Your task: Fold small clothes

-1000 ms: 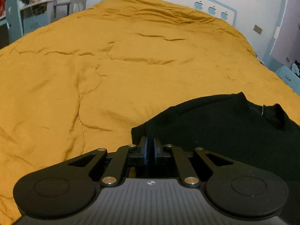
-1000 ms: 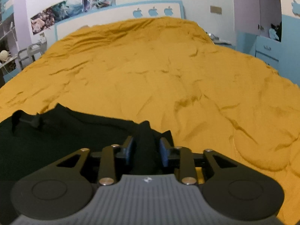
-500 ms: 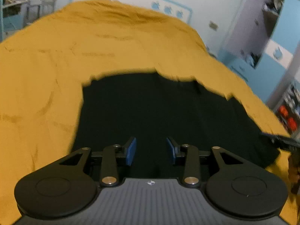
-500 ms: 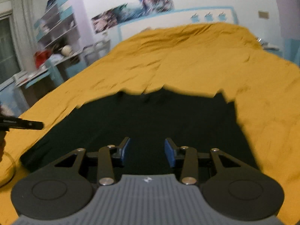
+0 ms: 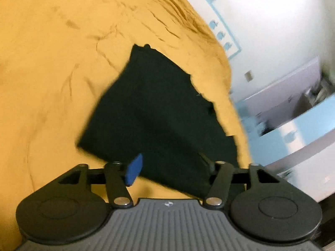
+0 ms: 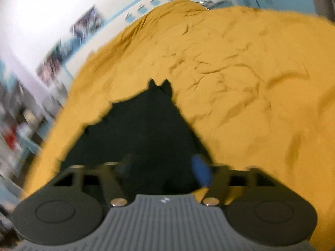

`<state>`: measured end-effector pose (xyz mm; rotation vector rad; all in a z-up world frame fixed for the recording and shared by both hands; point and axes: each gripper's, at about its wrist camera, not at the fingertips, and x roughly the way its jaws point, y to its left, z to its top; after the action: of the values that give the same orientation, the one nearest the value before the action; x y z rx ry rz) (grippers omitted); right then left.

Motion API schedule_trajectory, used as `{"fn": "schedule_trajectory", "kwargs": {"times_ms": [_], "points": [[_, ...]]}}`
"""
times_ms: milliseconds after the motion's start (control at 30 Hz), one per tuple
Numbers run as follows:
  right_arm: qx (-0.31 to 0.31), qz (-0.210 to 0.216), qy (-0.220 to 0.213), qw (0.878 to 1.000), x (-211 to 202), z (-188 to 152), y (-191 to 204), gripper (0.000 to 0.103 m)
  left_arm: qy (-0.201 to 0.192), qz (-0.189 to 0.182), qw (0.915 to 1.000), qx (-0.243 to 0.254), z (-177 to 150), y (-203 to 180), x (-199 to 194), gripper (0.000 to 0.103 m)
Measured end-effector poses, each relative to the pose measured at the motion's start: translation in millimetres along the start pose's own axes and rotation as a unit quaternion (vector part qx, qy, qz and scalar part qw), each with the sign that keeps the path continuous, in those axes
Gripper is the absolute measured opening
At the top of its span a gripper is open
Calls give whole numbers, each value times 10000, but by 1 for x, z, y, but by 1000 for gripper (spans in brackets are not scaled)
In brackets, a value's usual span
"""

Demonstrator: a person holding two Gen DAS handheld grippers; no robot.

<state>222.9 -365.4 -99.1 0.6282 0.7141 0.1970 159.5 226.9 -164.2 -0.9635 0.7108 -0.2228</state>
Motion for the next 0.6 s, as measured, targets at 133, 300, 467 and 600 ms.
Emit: {"fn": "schedule_trajectory", "kwargs": {"times_ms": [133, 300, 467, 600], "points": [[597, 186, 506, 9968, -4, -21, 5, 72, 33, 183, 9992, -366, -10, 9, 2, 73], [1414, 6, 358, 9893, 6, -45, -7, 70, -105, 514, 9968, -607, -5, 24, 25, 73], [1861, 44, 105, 9825, 24, -43, -13, 71, -243, 495, 9944, -903, 3, 36, 38, 73], [2114, 118, -103, 9773, 46, -24, -23, 72, -546, 414, 9881, -1376, 12, 44, 52, 74]]}}
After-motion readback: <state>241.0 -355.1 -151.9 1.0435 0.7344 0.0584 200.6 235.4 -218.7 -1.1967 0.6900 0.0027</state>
